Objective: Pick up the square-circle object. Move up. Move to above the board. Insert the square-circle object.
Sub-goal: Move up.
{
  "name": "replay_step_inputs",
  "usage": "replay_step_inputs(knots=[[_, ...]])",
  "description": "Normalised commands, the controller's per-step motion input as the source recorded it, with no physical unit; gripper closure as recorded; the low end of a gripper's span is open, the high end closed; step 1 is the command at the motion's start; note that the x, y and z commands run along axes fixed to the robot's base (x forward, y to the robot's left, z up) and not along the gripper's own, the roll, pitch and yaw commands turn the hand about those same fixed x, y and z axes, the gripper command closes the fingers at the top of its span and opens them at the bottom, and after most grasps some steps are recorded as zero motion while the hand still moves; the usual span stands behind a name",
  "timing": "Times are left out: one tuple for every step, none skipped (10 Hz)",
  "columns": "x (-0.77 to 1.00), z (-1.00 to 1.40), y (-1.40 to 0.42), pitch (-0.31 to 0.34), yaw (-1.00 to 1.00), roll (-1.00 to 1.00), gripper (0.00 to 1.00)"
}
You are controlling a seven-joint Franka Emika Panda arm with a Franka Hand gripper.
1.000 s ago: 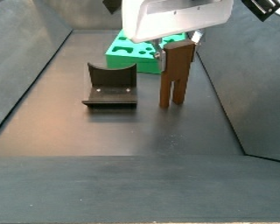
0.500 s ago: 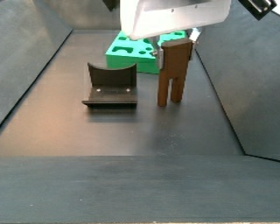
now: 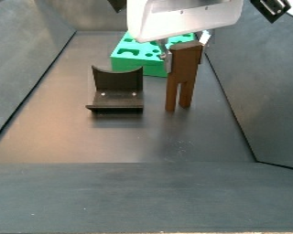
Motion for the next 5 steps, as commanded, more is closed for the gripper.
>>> replay_step_inputs(knots=[[0.0,0.83,0.0,0.0,0.0,0.0,1.0],[-0.03,0.78,0.0,0.032,0.0,0.0,1.0],[-0.03,0.65,0.0,0.047,0.0,0.0,1.0],[-0.03,0.55,0.0,0.048,0.0,0.01,1.0],[-0.01,0.32,0.01,0.056,0.0,0.02,1.0]])
